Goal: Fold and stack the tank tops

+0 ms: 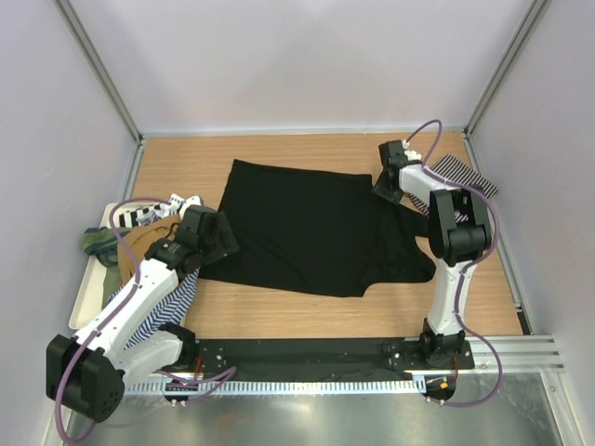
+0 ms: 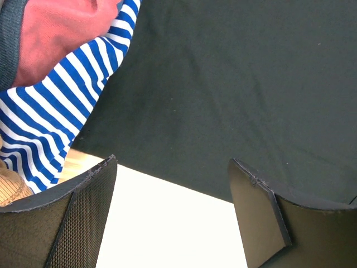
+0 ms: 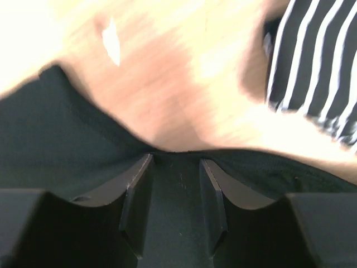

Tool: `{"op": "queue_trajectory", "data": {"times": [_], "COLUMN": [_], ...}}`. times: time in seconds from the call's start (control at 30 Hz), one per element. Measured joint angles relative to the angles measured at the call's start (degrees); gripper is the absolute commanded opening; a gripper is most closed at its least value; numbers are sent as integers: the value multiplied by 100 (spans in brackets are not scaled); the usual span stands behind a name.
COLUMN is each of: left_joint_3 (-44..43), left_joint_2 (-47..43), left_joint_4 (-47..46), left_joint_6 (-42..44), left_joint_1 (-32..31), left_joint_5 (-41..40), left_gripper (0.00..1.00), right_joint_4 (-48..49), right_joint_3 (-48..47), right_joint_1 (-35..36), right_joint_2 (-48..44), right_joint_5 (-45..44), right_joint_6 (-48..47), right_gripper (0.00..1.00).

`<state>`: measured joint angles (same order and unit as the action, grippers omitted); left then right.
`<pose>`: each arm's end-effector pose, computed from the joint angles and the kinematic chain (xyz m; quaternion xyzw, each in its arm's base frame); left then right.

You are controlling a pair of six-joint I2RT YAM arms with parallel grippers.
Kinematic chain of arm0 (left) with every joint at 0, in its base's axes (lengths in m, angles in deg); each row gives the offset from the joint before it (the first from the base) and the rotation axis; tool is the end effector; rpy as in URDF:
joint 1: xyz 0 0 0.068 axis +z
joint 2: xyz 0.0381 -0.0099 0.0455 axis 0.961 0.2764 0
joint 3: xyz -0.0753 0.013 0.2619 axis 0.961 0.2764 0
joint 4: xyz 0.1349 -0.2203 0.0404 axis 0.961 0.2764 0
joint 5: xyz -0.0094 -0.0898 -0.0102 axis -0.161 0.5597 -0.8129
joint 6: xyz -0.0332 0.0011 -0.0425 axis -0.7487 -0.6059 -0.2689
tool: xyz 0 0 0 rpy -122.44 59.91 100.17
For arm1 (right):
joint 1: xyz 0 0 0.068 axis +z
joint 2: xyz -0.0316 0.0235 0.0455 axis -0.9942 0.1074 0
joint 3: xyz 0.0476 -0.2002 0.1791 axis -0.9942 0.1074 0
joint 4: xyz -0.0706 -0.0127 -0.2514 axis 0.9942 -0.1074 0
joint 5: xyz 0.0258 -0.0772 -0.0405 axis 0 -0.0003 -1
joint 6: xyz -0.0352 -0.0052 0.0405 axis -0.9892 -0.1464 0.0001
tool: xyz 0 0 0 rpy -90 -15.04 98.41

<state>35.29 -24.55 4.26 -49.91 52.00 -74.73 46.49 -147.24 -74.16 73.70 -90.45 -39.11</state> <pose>0.1903 -0.0686 0.2470 -0.2105 0.9129 -0.0969 0.3360 0.4225 0.0627 0.1655 0.2497 0.9251 -0.0172 0.2855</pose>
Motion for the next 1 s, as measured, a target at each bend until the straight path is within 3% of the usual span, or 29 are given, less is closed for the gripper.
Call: {"op": "queue_trajectory", "data": {"times": [0.3, 0.5, 0.63, 0.83, 0.93, 1.0], "left_joint_3": [0, 31, 177, 417, 455, 455], "left_joint_2": [111, 496, 741, 791, 706, 625], "left_joint_4": [-55, -308, -564, -693, -656, -581], "left_joint_6": [0, -2, -22, -125, -151, -240], "left_joint_1": [0, 2, 50, 76, 76, 76], "left_joint_5": [0, 83, 201, 280, 273, 264], "left_gripper": [82, 85, 83, 80, 79, 78], "right_joint_4": [-616, -1025, -839, -824, -726, -625], "right_joint_3": [-1853, -2922, -2070, -223, 509, 940], "right_joint_1": [-142, -116, -61, 85, 247, 444], "right_joint_2": [1213, 1823, 1285, -680, -1821, -2371], "right_joint_5": [-474, -492, -498, -398, -297, -256], "right_joint_6": [-251, -417, -450, -557, -555, -503], "right_gripper": [43, 53, 56, 64, 55, 54]}}
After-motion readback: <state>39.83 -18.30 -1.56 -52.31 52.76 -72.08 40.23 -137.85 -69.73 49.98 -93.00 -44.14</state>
